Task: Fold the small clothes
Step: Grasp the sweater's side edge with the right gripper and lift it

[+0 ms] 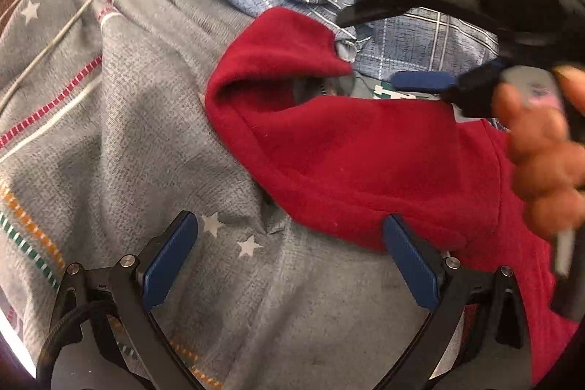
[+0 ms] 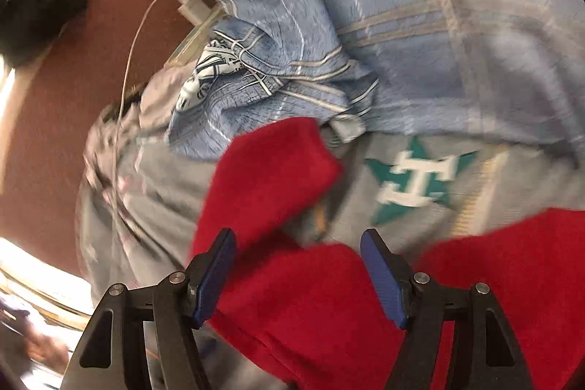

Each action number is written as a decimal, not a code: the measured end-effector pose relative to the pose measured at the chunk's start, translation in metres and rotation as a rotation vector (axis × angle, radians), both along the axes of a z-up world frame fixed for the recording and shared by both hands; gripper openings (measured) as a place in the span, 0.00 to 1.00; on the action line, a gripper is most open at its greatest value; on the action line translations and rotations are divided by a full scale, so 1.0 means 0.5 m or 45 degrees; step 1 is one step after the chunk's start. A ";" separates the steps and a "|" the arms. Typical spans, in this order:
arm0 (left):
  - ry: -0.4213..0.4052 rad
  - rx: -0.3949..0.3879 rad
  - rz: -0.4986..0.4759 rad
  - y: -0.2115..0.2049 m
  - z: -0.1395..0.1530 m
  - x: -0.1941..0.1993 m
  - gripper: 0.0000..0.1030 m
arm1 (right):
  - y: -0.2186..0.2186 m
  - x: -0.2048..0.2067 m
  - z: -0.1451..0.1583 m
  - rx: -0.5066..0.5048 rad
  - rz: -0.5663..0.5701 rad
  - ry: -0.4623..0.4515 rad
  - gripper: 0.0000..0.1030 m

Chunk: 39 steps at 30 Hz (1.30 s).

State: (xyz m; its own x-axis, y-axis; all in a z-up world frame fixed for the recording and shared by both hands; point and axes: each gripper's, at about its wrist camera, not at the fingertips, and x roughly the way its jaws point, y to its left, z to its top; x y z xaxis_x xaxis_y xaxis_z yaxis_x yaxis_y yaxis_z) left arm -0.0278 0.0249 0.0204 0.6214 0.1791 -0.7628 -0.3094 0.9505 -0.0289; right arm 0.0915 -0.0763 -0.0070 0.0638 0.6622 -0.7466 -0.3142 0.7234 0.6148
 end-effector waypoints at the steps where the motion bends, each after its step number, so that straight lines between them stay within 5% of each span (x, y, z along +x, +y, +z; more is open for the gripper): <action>1: 0.005 -0.001 0.007 0.002 -0.002 0.002 0.99 | 0.008 0.013 -0.015 0.035 -0.010 0.046 0.67; 11: 0.055 0.014 0.056 0.011 -0.020 0.029 0.98 | 0.096 0.058 -0.106 0.031 0.016 0.200 0.57; 16: 0.056 0.034 0.048 0.003 -0.022 0.041 0.98 | 0.123 0.065 -0.096 0.016 0.067 0.148 0.11; 21: 0.027 0.043 0.044 -0.013 -0.013 0.036 0.98 | 0.101 0.045 -0.010 -0.012 0.088 -0.047 0.06; 32: -0.215 -0.029 -0.164 -0.054 0.058 -0.006 0.98 | -0.189 -0.048 0.248 -0.031 -0.153 -0.441 0.05; 36: -0.258 -0.127 -0.316 -0.075 0.079 -0.020 0.98 | -0.342 -0.098 0.301 -0.146 -0.298 -0.559 0.05; 39: -0.278 -0.104 -0.348 -0.088 0.086 -0.028 0.98 | -0.457 -0.138 0.294 -0.216 -0.411 -0.560 0.05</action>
State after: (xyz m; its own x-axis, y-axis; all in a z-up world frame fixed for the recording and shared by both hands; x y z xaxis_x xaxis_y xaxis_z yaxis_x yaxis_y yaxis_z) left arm -0.0420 -0.0190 0.0632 0.7879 -0.0724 -0.6115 -0.0219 0.9891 -0.1453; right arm 0.0226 -0.3049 0.1398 0.5716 0.4309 -0.6983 -0.2612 0.9023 0.3430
